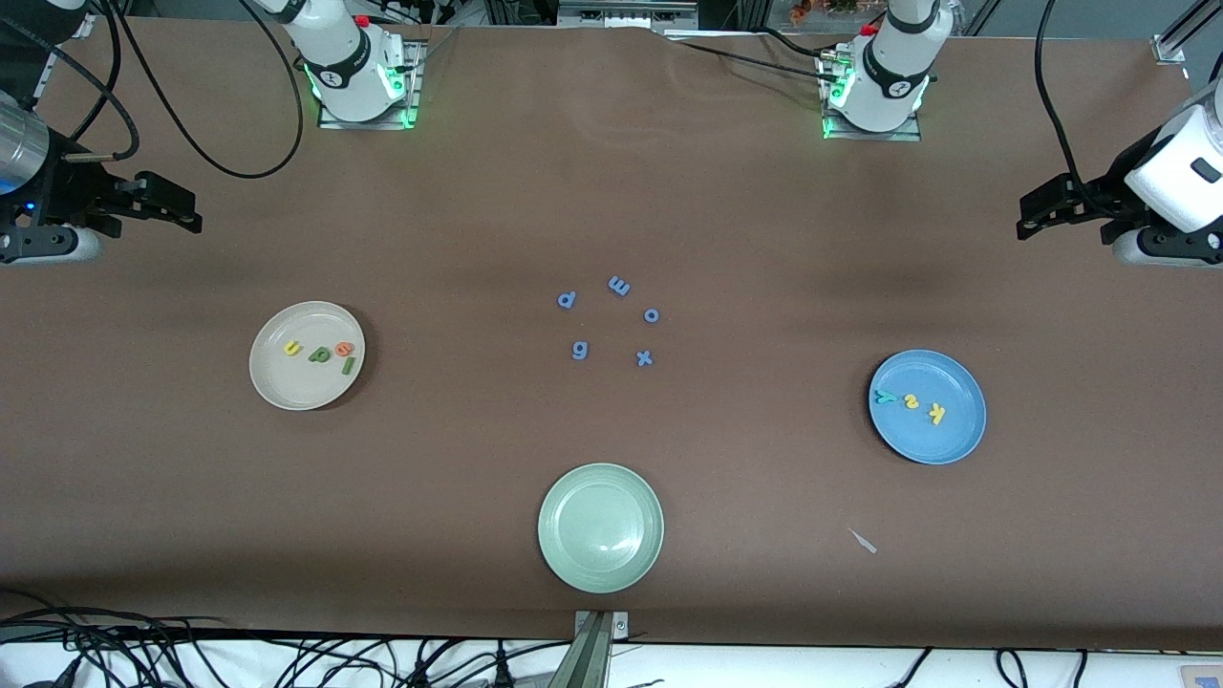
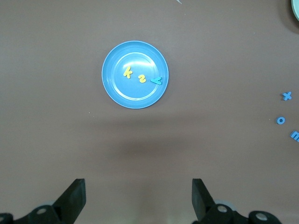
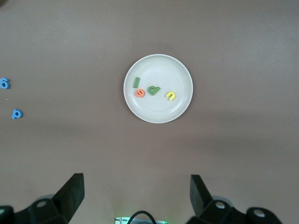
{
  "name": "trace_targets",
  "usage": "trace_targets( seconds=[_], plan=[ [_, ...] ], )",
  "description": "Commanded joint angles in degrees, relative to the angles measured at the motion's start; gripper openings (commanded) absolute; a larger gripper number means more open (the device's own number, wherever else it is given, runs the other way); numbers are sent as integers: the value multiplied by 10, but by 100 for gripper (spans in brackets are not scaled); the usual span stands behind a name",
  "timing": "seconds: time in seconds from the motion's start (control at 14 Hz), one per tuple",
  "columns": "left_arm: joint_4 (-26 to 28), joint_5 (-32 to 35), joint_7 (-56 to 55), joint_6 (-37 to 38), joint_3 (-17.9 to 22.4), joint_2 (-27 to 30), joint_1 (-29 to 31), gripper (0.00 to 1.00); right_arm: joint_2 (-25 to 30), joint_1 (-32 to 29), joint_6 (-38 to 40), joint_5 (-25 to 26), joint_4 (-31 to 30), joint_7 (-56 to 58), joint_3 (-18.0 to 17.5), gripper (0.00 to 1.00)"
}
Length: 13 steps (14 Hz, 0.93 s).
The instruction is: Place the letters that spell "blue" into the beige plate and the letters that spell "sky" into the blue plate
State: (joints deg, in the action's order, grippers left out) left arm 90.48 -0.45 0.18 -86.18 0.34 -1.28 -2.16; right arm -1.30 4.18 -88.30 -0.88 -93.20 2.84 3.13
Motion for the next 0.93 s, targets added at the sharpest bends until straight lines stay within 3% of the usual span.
trace_targets(
  seconds=[0.0,0.86],
  plan=[
    [0,12,1,1,-3,4,-2,100,10,-18,-12,4,-7,0,-11,100],
    [0,12,2,1,-4,5,-3,100,-7,-21,-8,10,0,-7,-9,100]
  ],
)
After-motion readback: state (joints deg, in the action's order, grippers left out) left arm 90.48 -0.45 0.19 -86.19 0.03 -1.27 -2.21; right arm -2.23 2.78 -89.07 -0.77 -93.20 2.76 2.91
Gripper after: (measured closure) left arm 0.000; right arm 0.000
